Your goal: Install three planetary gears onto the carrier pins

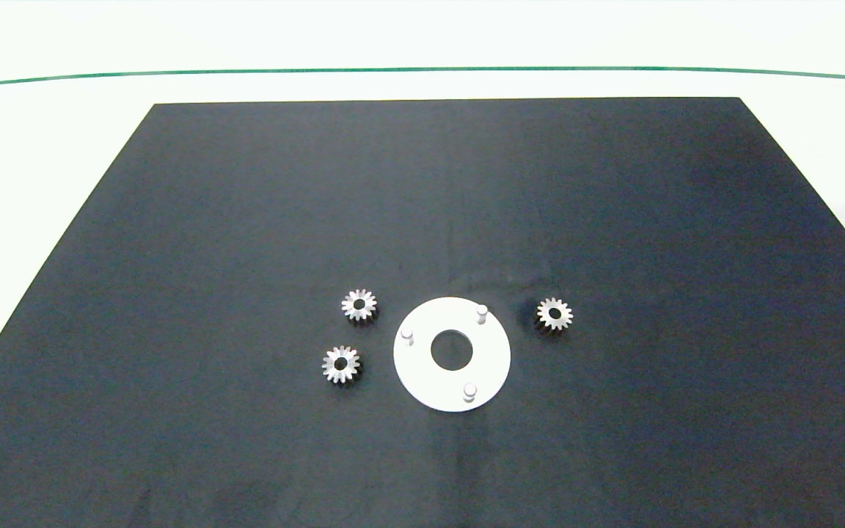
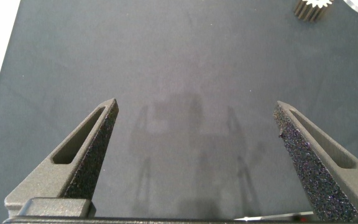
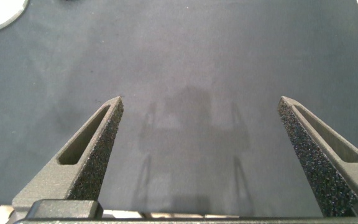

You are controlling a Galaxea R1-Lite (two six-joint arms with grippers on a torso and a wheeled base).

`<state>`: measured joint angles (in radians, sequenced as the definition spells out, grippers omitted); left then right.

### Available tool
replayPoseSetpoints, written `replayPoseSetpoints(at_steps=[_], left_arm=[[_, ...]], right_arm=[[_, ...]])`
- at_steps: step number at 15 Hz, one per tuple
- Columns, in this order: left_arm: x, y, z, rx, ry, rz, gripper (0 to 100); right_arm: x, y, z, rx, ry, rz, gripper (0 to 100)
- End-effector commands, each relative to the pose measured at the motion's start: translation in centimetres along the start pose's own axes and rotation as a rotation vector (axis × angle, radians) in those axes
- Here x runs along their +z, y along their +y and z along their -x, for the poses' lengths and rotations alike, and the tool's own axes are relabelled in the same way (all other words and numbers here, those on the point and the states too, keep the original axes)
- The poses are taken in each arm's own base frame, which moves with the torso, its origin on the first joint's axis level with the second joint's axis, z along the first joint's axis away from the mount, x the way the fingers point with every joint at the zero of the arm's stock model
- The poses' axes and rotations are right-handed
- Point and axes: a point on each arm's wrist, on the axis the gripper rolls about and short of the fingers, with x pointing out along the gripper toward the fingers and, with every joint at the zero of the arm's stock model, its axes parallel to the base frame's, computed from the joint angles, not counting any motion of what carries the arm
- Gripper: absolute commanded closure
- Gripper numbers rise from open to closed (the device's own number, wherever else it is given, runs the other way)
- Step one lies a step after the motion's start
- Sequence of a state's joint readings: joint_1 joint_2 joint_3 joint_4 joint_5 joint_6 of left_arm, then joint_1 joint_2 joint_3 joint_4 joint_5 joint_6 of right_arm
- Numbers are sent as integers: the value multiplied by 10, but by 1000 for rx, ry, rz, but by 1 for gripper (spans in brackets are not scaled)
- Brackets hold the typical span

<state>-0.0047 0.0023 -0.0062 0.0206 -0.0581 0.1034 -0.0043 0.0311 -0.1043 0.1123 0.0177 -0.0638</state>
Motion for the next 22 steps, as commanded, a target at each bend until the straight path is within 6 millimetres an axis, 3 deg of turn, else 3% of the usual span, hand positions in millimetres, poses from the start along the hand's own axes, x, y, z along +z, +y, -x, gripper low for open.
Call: replayPoseSetpoints(at_steps=[1, 4, 5, 6, 9, 14, 17, 19, 22], left_arm=[[1, 0, 0, 3, -1, -4, 0], [0, 0, 0, 3, 0, -5, 0], [9, 1, 3, -1, -29, -29, 0], [35, 3, 9, -2, -85, -32, 0], [84, 8, 18, -16, -59, -33, 0], [117, 12, 11, -31, 117, -25, 0], [144, 15, -3, -43, 269, -16, 0], [165, 18, -15, -55, 367, -10, 0], [171, 20, -35, -62, 434, -9, 0]], right_arm=[[18, -1, 5, 13, 0, 2, 0], [28, -1, 3, 16, 10, 2, 0], [30, -2, 3, 16, 10, 2, 0], [30, -2, 3, 16, 10, 3, 0], [31, -2, 3, 15, 6, 10, 0], [47, -3, 2, 15, 4, 14, 0], [77, -5, -15, 38, 76, 15, 0], [101, -6, -38, 102, 155, 21, 0], [123, -4, -59, 180, 255, 80, 0]])
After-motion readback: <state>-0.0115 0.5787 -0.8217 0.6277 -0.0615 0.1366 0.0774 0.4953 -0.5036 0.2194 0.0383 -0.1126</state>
